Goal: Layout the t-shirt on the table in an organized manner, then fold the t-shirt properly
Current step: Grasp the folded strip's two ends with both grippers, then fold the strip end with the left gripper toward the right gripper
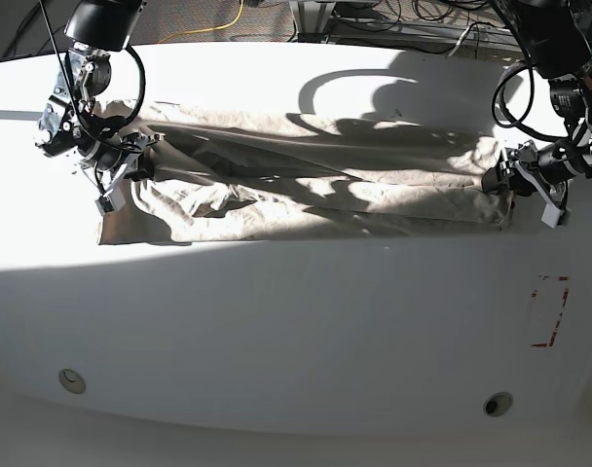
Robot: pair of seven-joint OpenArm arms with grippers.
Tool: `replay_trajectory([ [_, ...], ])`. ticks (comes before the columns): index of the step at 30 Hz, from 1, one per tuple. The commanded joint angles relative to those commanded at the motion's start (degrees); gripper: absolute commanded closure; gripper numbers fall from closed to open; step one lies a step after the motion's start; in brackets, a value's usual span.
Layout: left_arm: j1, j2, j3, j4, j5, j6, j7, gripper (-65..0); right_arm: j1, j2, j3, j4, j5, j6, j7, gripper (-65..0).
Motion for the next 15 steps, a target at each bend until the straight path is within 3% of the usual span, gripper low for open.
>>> replay_trajectory([
  [3, -0.2, 0.9, 0.0, 0.0, 0.1, 0.0, 0.0, -43.1, 0.0, -0.4, 0.0, 0.0, 0.0, 0.00, 0.0, -5.7],
  [5, -0.2, 0.9, 0.1, 0.0, 0.1, 0.0, 0.0, -38.5, 0.0, -0.8, 0.0, 0.0, 0.0, 0.00, 0.0, -5.7],
  [13, -0.2, 2.5, 0.2, -0.1, 0.2, 0.0, 0.0, -2.6, 0.1, -1.1, 0.0, 0.1, 0.0, 0.00, 0.0, -5.7],
  [15, -0.2, 2.5, 0.2, 0.1, 0.2, 0.0, 0.0, 0.0, 0.1, -1.1, 0.0, 0.1, 0.0, 0.00, 0.0, -5.7],
])
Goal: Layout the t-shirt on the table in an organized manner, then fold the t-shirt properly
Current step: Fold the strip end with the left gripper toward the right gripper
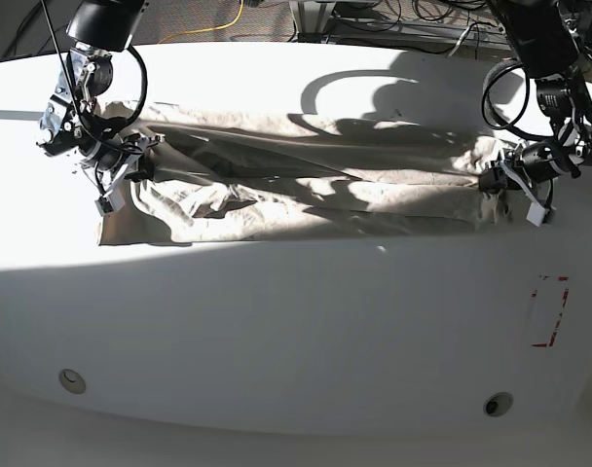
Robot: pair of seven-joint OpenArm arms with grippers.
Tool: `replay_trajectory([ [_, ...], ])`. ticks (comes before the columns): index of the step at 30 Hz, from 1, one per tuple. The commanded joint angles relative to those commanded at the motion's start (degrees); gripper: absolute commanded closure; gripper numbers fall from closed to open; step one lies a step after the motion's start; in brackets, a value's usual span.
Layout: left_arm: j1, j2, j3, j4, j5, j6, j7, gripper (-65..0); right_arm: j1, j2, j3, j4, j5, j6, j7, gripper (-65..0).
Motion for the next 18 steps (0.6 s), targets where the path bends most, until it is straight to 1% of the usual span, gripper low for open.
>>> replay_trajectory([
  [5, 0.1, 0.0, 0.0, 1.6, -0.2, 0.0, 0.0, 0.0, 0.0, -0.1, 0.0, 0.0, 0.0, 0.00, 0.0, -5.7],
  [10, 0.4, 0.1, 0.4, 8.8, -0.1, 0.0, 0.4, 0.0, 0.0, -0.1, 0.0, 0.0, 0.0, 0.00, 0.0, -5.7],
  [14, 2.3, 0.0, 4.4, 14.8, -0.1, 0.0, 0.4, 0.0, 0.0, -0.1, 0.0, 0.0, 0.0, 0.00, 0.0, -5.7],
  [18, 3.3, 0.0, 10.4, 19.5, 0.0, 0.0, 0.4, 0.0, 0.0, -0.1, 0.0, 0.0, 0.0, 0.00, 0.0, -5.7],
])
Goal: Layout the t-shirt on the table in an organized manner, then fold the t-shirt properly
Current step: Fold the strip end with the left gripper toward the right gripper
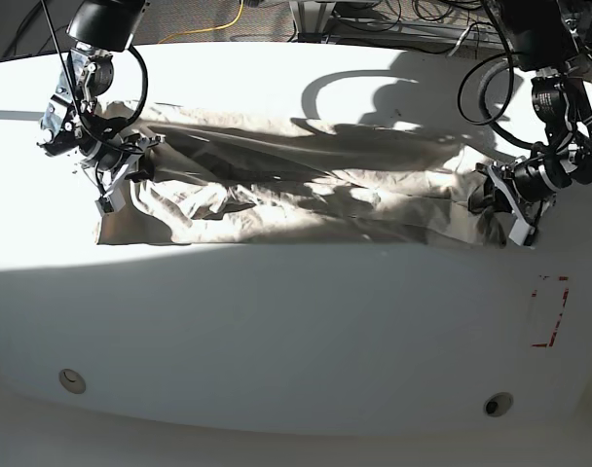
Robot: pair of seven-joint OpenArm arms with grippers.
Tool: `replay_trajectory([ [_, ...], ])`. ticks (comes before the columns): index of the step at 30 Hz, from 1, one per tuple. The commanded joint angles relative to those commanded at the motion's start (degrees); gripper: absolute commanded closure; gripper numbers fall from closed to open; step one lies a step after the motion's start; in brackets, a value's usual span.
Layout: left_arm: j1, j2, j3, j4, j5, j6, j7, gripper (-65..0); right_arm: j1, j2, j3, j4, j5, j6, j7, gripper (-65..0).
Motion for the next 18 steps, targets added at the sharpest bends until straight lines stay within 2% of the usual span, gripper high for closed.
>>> replay_trajectory([
  [8, -0.4, 0.5, 10.6, 2.3, -0.4, 0.0, 0.0, 0.0, 0.0, -1.5, 0.0, 0.4, 0.0, 0.00, 0.0, -5.7],
  [15, -1.1, 7.2, 13.6, 2.0, 0.0, 0.0, -0.2, 0.0, -0.1, -1.6, 0.0, 0.4, 0.0, 0.00, 0.0, -5.5],
  [18, -2.4, 9.0, 15.4, 1.8, 0.0, 0.0, -0.2, 0.0, -0.1, -1.6, 0.0, 0.4, 0.0, 0.00, 0.0, -5.5],
])
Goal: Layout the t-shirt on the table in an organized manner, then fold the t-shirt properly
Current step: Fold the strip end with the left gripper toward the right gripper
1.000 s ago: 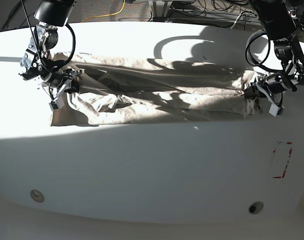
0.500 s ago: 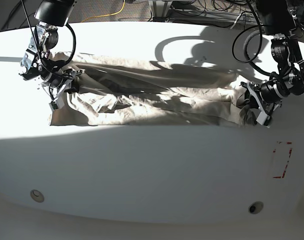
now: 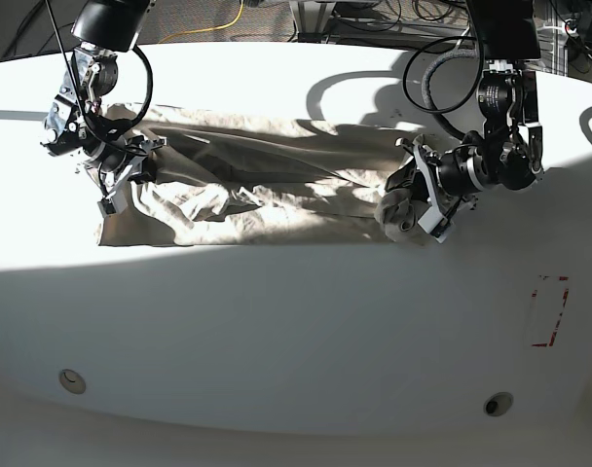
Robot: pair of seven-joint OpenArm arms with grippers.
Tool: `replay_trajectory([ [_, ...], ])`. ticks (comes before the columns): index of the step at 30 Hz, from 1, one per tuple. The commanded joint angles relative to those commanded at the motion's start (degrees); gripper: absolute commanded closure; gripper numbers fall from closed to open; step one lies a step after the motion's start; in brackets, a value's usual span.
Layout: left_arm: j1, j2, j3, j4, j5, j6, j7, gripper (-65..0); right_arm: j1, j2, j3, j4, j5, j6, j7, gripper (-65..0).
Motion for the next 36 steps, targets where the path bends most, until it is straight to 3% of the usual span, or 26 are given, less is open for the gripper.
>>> replay_trajectory([
  [11, -0.6, 6.5, 2.7, 0.0, 0.0, 0.0, -0.3, -0.1, -0.1, 0.0, 0.0, 1.3, 0.0, 0.00, 0.0, -5.5],
  [18, -0.6, 7.8, 2.7, -0.1, 0.0, 0.0, -0.3, -0.8, 0.0, 0.0, 0.0, 1.8, 0.0, 0.00, 0.0, -5.5],
  [21, -1.9, 8.5, 2.7, -0.1, -0.2, 0.0, 0.1, -8.1, 0.0, 0.0, 0.0, 1.8, 0.0, 0.00, 0.0, -5.5],
  [26, -2.5, 9.0, 2.7, 0.4, -0.5, 0.0, 1.6, -35.0, 0.0, 0.0, 0.0, 1.8, 0.0, 0.00, 0.0, -5.5],
  [28, -2.5, 10.0, 2.7, 0.4, -0.6, 0.0, 3.0, -41.8, 0.0, 0.0, 0.0, 1.8, 0.0, 0.00, 0.0, -5.5],
  [30, -2.6, 10.7, 2.7, 0.5, -1.7, 0.0, 4.5, -44.2, 0.0, 0.0, 0.0, 1.8, 0.0, 0.00, 0.0, -5.5],
  [33, -4.0, 11.0, 3.4, 0.6, -6.7, 0.0, 6.7, -42.6, 0.0, 0.0, 0.0, 1.8, 0.0, 0.00, 0.0, -5.5],
  [36, -5.1, 10.6, 7.7, 1.8, -12.2, 0.0, 7.6, -42.2, 0.0, -0.1, 0.0, 1.8, 0.0, 0.00, 0.0, -5.5],
])
